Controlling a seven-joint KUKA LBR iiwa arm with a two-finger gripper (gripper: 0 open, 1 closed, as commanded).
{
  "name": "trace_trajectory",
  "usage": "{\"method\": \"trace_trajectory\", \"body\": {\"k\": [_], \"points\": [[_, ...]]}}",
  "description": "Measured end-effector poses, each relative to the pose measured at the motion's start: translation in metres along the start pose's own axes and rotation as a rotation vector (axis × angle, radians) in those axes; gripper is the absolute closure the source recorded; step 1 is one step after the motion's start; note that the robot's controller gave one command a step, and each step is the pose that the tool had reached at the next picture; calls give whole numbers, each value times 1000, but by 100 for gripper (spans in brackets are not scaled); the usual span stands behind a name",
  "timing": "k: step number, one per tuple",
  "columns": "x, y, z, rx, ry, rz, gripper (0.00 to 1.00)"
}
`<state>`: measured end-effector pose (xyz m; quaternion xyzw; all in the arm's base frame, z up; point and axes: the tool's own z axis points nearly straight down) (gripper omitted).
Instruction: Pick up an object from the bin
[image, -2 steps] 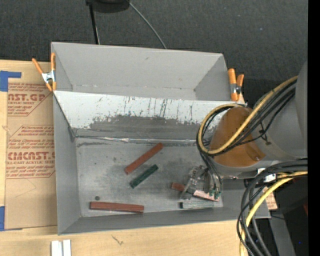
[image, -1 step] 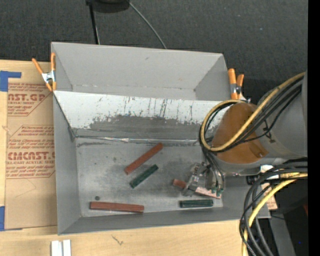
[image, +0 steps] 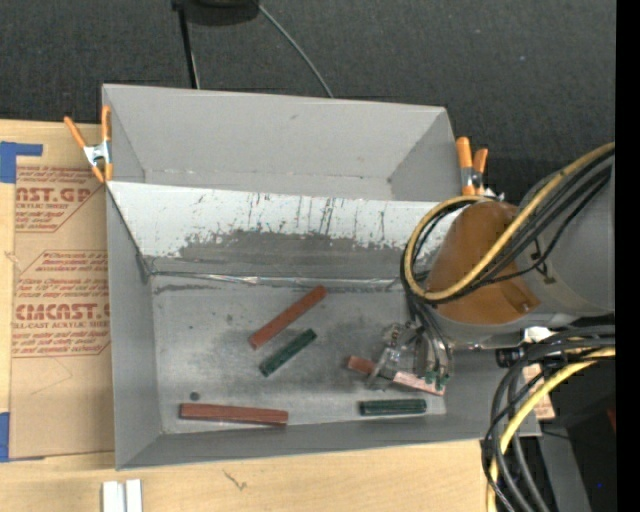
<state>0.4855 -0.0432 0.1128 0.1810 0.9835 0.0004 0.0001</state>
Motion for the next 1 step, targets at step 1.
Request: {"method": "trace_trajectory", "body": {"k": [1], "points": [[2,-1,-13,2,8,0,100]]}}
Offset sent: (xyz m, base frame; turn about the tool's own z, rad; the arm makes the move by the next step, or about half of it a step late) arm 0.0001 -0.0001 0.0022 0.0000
